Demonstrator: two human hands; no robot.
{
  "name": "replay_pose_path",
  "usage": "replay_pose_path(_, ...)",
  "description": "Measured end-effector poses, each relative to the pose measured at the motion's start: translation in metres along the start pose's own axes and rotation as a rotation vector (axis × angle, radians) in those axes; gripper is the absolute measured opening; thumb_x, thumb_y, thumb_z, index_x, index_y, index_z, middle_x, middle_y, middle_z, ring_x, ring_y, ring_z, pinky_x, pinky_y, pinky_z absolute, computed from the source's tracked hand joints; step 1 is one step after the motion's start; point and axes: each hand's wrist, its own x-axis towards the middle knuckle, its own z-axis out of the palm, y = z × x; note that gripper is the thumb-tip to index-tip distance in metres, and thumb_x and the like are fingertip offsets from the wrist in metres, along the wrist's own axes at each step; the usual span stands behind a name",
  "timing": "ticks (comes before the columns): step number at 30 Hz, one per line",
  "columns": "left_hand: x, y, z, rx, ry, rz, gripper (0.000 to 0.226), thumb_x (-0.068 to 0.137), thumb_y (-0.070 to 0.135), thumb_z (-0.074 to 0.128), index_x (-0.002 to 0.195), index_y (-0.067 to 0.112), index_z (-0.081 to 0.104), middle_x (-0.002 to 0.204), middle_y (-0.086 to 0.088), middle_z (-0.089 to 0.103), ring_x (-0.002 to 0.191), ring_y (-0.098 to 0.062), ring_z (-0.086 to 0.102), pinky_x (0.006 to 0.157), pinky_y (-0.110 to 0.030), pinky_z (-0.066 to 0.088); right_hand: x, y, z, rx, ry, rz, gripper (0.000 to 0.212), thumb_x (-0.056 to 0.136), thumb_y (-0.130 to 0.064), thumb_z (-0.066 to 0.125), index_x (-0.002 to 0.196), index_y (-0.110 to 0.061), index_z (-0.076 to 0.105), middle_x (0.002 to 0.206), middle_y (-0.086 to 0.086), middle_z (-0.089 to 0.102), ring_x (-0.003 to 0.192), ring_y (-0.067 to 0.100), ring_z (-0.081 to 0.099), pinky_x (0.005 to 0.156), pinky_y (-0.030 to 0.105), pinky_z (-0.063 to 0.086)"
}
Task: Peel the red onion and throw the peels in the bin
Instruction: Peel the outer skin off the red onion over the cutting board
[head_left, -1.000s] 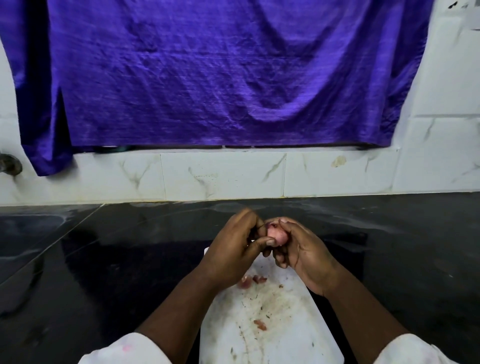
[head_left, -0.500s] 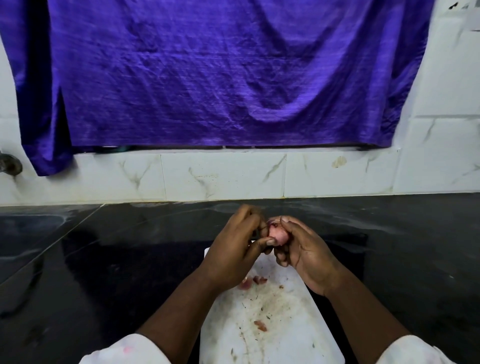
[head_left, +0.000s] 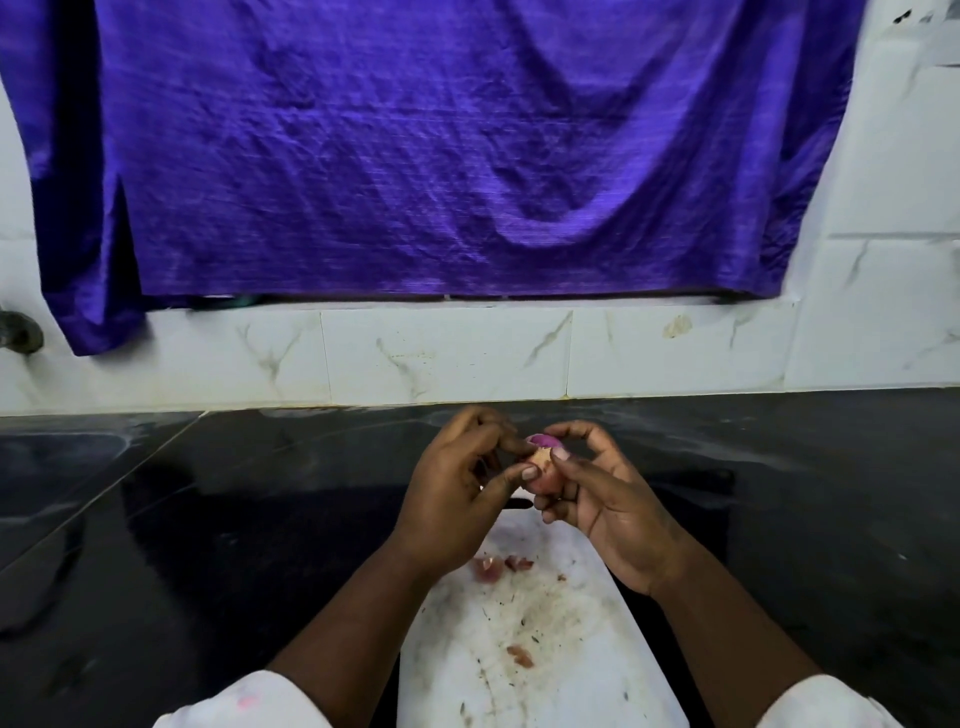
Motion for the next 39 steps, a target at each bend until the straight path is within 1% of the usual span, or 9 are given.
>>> replay_pose_path(4, 0.0, 0.001, -0.001, -0.03, -0.024, -0.033, 0.018, 0.088, 0.014, 0.083, 0.103, 0.018, 0.074, 0.107, 0.008, 0.063, 0.086, -0.016, 0.063, 0.07, -0.026, 0.055, 0.0, 0.0, -0.002, -0.021, 0.019, -0.01, 0.029, 0.091, -0.028, 0.068, 0.116, -0.015, 0.058, 0.101, 0.022, 0.07, 0.072, 0.027, 0.067, 0.062, 0.034, 0.057)
replay_pose_path(7, 0.0, 0.0, -0.001, 0.001, -0.043, -0.061, 0.017, 0.089, 0.015, 0.083, 0.099, 0.02, 0.071, 0.103, 0.009, 0.062, 0.08, -0.016, 0.061, 0.067, -0.031, 0.054, -0.001, 0.002, -0.003, -0.061, 0.007, -0.018, 0.045, 0.088, -0.032, 0.073, 0.129, -0.02, 0.062, 0.108, 0.015, 0.073, 0.076, 0.023, 0.066, 0.067, 0.035, 0.058)
replay_pose_path(11, -0.001, 0.0, -0.002, -0.007, -0.081, -0.123, 0.017, 0.091, 0.011, 0.08, 0.095, 0.021, 0.067, 0.097, 0.006, 0.061, 0.079, -0.01, 0.059, 0.067, -0.015, 0.049, -0.001, 0.002, -0.003, -0.12, -0.016, -0.037, 0.062, 0.075, -0.05, 0.082, 0.13, -0.023, 0.069, 0.119, 0.015, 0.071, 0.086, 0.019, 0.064, 0.075, 0.033, 0.058)
replay_pose_path(16, -0.001, 0.007, -0.005, -0.09, -0.13, -0.168, 0.01, 0.094, -0.004, 0.071, 0.093, 0.005, 0.066, 0.097, -0.005, 0.06, 0.084, 0.002, 0.064, 0.07, -0.008, 0.053, 0.0, 0.005, -0.002, -0.181, 0.01, -0.067, 0.032, 0.088, -0.02, 0.072, 0.12, -0.021, 0.072, 0.116, 0.013, 0.07, 0.084, 0.021, 0.062, 0.072, 0.031, 0.057)
replay_pose_path(21, -0.001, 0.007, -0.006, -0.012, -0.117, -0.193, 0.011, 0.094, -0.002, 0.073, 0.093, 0.008, 0.068, 0.092, 0.004, 0.06, 0.08, 0.003, 0.062, 0.067, -0.009, 0.051, 0.0, 0.007, 0.002, -0.232, 0.037, -0.101, 0.073, 0.065, -0.062, 0.085, 0.122, -0.021, 0.07, 0.116, 0.013, 0.069, 0.082, 0.016, 0.063, 0.072, 0.029, 0.057)
replay_pose_path(24, -0.001, 0.001, -0.004, 0.081, -0.112, -0.166, 0.014, 0.094, 0.005, 0.074, 0.091, 0.017, 0.067, 0.09, 0.01, 0.06, 0.08, -0.003, 0.059, 0.068, -0.012, 0.047, 0.0, 0.009, 0.002, -0.238, 0.069, -0.119, 0.08, 0.061, -0.068, 0.084, 0.122, -0.017, 0.07, 0.109, 0.01, 0.072, 0.078, 0.018, 0.062, 0.07, 0.03, 0.057)
replay_pose_path(29, 0.0, 0.001, -0.001, 0.032, 0.008, -0.129, 0.015, 0.092, 0.003, 0.076, 0.092, 0.017, 0.069, 0.09, 0.008, 0.066, 0.081, -0.013, 0.064, 0.068, -0.02, 0.054, 0.001, 0.006, -0.001, -0.179, 0.09, -0.121, 0.08, 0.06, -0.062, 0.088, 0.124, -0.017, 0.069, 0.113, 0.012, 0.074, 0.083, 0.022, 0.069, 0.072, 0.032, 0.06)
replay_pose_path(33, 0.001, 0.001, 0.0, -0.006, 0.037, -0.096, 0.021, 0.089, 0.007, 0.081, 0.106, 0.017, 0.076, 0.107, 0.009, 0.067, 0.093, -0.013, 0.068, 0.076, -0.025, 0.06, 0.002, 0.005, -0.004, -0.1, 0.091, -0.129, 0.083, 0.056, -0.051, 0.095, 0.126, -0.016, 0.068, 0.119, 0.018, 0.072, 0.094, 0.028, 0.072, 0.074, 0.035, 0.061)
replay_pose_path(39, 0.001, -0.004, -0.001, -0.017, 0.052, -0.065, 0.012, 0.084, 0.002, 0.085, 0.091, 0.008, 0.078, 0.099, 0.006, 0.067, 0.089, -0.015, 0.068, 0.072, -0.026, 0.06, 0.002, 0.006, -0.004, -0.122, 0.036, -0.12, 0.074, 0.072, -0.044, 0.085, 0.137, -0.017, 0.063, 0.126, 0.009, 0.072, 0.108, 0.031, 0.073, 0.084, 0.039, 0.062)
